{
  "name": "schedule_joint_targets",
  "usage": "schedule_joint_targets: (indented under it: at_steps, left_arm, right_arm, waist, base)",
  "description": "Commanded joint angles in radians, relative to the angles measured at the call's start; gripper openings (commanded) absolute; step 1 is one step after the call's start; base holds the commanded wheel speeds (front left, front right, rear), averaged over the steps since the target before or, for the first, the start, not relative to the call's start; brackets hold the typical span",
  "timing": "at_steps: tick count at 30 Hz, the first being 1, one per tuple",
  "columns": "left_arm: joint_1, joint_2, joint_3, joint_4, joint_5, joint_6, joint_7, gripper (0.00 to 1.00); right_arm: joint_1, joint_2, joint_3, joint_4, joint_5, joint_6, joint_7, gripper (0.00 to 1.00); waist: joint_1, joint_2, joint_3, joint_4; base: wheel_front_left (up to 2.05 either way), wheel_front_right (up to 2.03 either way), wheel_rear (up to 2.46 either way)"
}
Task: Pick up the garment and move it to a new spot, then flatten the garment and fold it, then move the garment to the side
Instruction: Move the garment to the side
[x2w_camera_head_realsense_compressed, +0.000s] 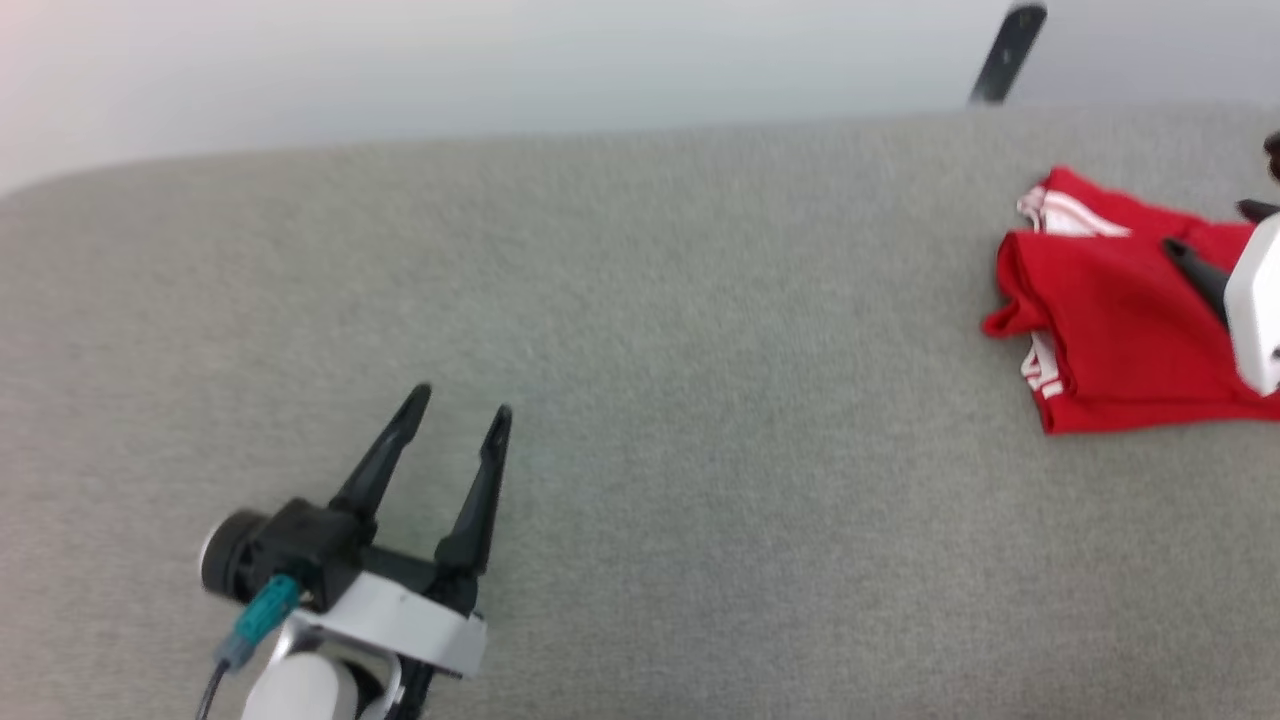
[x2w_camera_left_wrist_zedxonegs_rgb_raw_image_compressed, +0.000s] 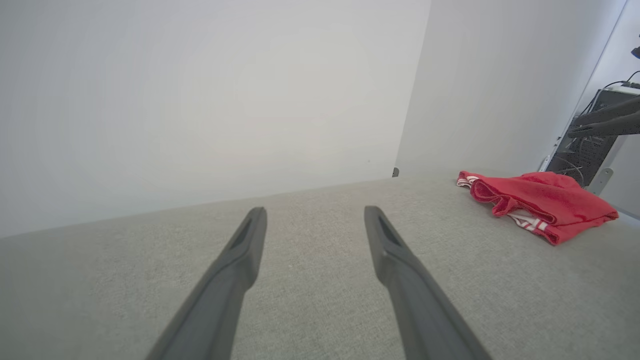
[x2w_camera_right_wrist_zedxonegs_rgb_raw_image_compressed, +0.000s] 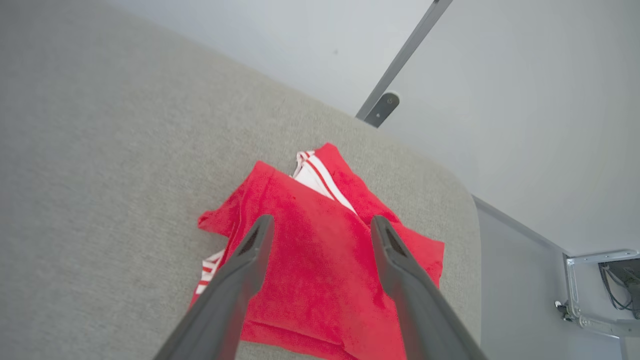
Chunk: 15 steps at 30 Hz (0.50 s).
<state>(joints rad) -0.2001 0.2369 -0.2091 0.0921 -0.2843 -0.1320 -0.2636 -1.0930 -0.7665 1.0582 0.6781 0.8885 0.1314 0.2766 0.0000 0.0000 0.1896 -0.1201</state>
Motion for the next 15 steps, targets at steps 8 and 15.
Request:
schedule_joint_targets:
  at_steps: [8, 15]
  left_arm:
    - [0.106, -0.032, 0.058, 0.016, 0.000, 0.005, 0.000, 1.00]
    - [0.165, -0.067, 0.106, 0.019, 0.019, 0.005, 0.000, 1.00]
  right_arm:
    - [0.238, 0.092, -0.162, 0.041, -0.043, -0.002, -0.411, 1.00]
    - [0.410, 0.204, -0.312, 0.077, -0.151, -0.002, -0.538, 1.00]
  waist:
    - [0.0000, 0.0000, -0.193, 0.085]
    - [0.0000, 0.0000, -0.239, 0.119]
  base:
    - [0.00, 0.00, 0.00]
    - [0.00, 0.00, 0.00]
